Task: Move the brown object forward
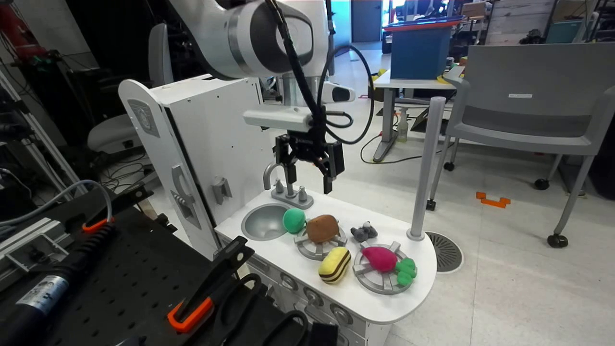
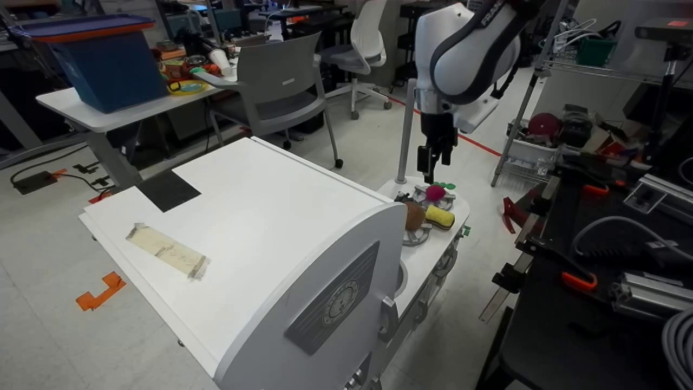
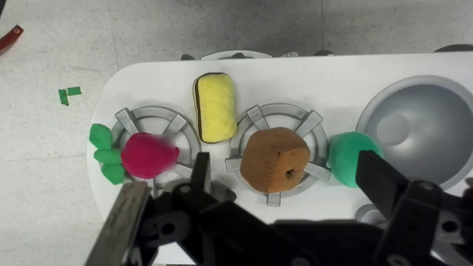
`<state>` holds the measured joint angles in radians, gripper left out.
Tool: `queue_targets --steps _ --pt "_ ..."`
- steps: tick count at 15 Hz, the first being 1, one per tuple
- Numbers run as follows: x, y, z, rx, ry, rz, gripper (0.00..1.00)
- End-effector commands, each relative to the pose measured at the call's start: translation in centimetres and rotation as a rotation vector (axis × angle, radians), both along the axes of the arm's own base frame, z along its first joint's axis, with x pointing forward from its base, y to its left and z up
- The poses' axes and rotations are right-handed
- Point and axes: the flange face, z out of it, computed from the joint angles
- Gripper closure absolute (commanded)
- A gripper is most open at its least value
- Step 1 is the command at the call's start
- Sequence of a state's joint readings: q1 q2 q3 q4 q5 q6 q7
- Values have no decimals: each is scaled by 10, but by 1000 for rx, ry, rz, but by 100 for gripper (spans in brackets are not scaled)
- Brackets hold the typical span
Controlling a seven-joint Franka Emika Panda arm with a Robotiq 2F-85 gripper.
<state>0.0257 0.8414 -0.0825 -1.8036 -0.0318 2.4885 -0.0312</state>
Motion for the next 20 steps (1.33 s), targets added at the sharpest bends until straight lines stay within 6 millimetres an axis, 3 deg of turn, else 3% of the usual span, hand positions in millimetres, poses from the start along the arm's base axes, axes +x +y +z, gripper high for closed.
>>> queue_targets --steps 1,8,15,16,18,20 --pt "39 4 -43 -16 -51 -11 0" --pt "63 3 -104 -42 -61 -43 0" --pt "62 6 -152 -65 -61 -67 1" --pt "62 7 -157 -63 -59 -74 26" --pt "63 9 -163 -60 -65 -80 29" --pt "68 12 -162 -56 -79 -88 45"
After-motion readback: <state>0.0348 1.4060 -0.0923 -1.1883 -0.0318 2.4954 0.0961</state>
